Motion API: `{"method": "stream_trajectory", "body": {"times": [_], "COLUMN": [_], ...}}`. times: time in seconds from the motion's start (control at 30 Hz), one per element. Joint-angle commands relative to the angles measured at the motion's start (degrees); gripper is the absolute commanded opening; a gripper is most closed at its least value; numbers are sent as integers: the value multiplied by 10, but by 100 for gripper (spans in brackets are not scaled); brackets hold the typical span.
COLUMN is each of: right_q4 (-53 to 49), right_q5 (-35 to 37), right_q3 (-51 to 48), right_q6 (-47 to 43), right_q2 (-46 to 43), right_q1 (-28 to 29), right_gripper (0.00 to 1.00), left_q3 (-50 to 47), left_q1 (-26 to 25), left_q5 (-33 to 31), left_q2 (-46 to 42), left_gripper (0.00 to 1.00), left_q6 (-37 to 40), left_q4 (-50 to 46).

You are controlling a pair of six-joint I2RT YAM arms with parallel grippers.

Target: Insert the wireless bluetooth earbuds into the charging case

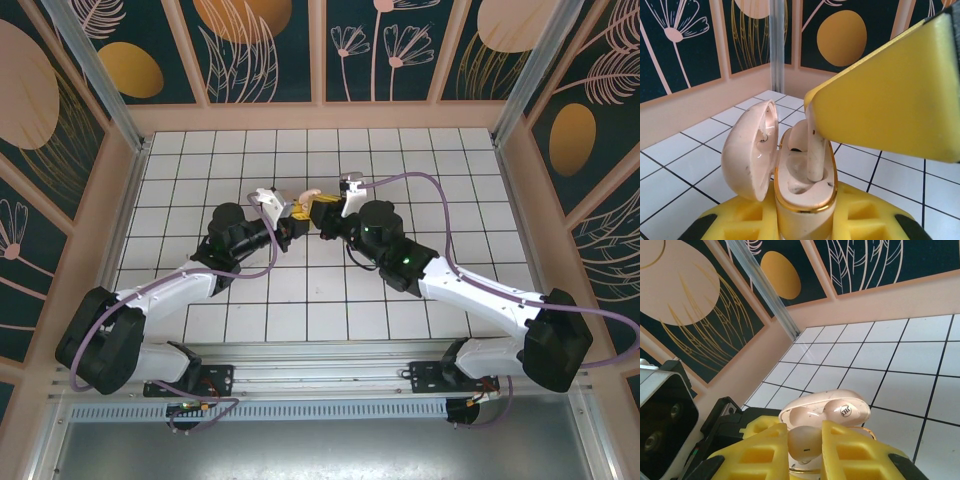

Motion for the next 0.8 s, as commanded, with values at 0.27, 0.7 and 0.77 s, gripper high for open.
{"method": "stream_trajectory", "body": {"times": [0.27, 0.7, 0.77], "right_q4": [5, -10, -6], "right_q5": [-37, -22, -20], "right_q3": [-2, -7, -13], "right_q6": [8, -6, -7], "right_q2": [7, -20, -38], "right_q1": [5, 5, 2], "right_gripper": [18, 18, 18], "left_q3": [13, -6, -18], "left_q1": [-3, -3, -4], "left_q5": [-1, 0, -4], "left_q2": [-28, -38, -38], "left_gripper": [15, 15, 15], "left_q6": [8, 42, 57], "left_q4": [68, 73, 84]}}
